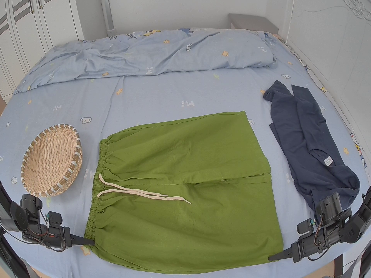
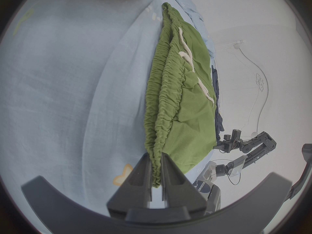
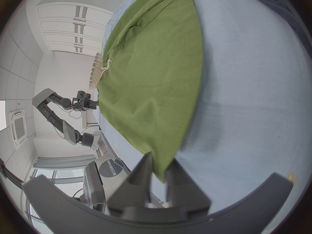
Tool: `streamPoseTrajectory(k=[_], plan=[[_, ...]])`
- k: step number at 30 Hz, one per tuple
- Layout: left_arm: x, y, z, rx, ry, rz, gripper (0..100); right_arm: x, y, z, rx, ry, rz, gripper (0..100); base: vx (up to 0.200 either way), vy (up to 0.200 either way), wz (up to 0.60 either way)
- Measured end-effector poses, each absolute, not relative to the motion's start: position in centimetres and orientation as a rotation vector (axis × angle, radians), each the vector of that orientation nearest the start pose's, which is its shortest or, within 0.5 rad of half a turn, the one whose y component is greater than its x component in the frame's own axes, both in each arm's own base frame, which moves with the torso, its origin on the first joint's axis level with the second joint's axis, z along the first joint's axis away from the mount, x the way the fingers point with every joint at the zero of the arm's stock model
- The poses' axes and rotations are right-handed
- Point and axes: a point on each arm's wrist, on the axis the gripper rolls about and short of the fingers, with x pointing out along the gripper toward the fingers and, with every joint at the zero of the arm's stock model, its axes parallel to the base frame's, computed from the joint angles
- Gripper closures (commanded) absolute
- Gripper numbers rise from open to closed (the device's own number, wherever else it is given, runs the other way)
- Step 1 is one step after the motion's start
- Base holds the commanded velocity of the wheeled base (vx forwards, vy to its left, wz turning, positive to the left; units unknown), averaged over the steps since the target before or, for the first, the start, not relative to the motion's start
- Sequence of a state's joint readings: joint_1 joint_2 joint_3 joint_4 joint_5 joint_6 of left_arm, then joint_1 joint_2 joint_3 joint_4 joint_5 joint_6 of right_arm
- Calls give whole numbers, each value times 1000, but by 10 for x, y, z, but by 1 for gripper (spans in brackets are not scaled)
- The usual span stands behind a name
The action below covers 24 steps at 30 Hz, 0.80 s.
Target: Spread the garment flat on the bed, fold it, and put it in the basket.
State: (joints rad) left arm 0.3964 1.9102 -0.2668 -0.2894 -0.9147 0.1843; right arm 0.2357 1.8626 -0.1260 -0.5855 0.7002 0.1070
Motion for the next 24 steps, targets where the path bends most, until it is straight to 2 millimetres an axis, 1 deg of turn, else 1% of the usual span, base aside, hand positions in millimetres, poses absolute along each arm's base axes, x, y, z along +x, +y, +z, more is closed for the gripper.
streamPoseTrajectory(k=[8,14,18,21,24], plan=[[176,55,12,-678,1027,-526,100,162,50,13,375,1207,748,100,0,0,0],[173,52,13,-701,1054,-528,100,154,48,15,378,1215,738,100,0,0,0],[166,49,15,-740,1109,-528,100,142,46,20,380,1245,735,100,0,0,0],[161,48,18,-752,1115,-517,100,132,44,21,374,1259,740,100,0,0,0],[152,48,19,-765,1116,-499,100,126,43,22,370,1266,743,100,0,0,0]])
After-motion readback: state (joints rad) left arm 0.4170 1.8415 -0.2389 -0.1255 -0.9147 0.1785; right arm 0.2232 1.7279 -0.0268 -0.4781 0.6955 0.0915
